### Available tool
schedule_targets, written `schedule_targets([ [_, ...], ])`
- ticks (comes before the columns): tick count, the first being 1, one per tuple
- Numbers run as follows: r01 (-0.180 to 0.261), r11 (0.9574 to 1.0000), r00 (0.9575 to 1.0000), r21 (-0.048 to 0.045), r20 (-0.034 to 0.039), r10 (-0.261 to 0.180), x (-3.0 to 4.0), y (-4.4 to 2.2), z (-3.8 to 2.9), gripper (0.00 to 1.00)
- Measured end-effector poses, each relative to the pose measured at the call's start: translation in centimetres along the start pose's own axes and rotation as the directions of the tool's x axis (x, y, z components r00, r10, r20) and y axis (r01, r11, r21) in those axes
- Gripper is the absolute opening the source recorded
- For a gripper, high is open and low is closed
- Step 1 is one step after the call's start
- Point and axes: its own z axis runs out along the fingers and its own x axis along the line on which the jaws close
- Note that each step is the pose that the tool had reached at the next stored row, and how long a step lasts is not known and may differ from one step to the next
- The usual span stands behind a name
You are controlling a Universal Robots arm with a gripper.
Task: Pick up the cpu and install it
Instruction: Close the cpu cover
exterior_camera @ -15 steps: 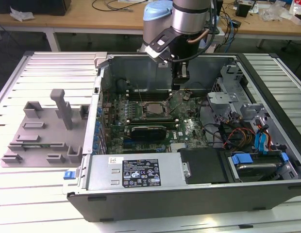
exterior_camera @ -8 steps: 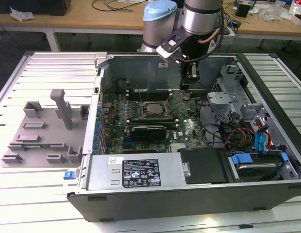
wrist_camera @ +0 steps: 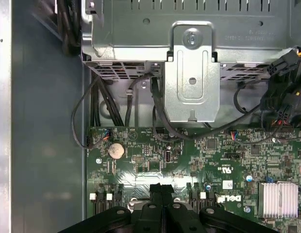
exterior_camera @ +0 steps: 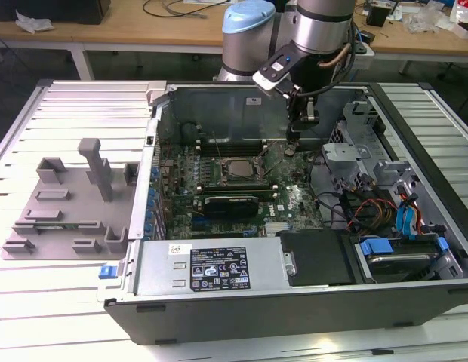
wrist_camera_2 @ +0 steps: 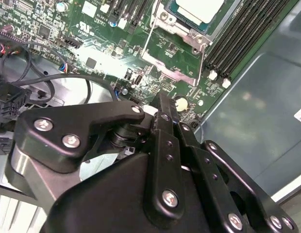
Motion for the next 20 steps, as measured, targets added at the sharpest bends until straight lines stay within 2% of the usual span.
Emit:
schedule_targets([
  [2, 0.000, 1.0000, 1.0000, 0.0000, -0.0001, 0.000, 0.00, 0.01, 0.07, 0.11],
  [13, 0.000, 1.0000, 1.0000, 0.0000, -0.0001, 0.000, 0.01, 0.62, 1.53, 0.11],
  [16, 0.000, 1.0000, 1.0000, 0.0000, 0.0001, 0.000, 0.01, 0.67, 2.57, 0.11],
  [20, 0.000, 1.0000, 1.0000, 0.0000, 0.0000, 0.000, 0.01, 0.67, 3.34, 0.11],
])
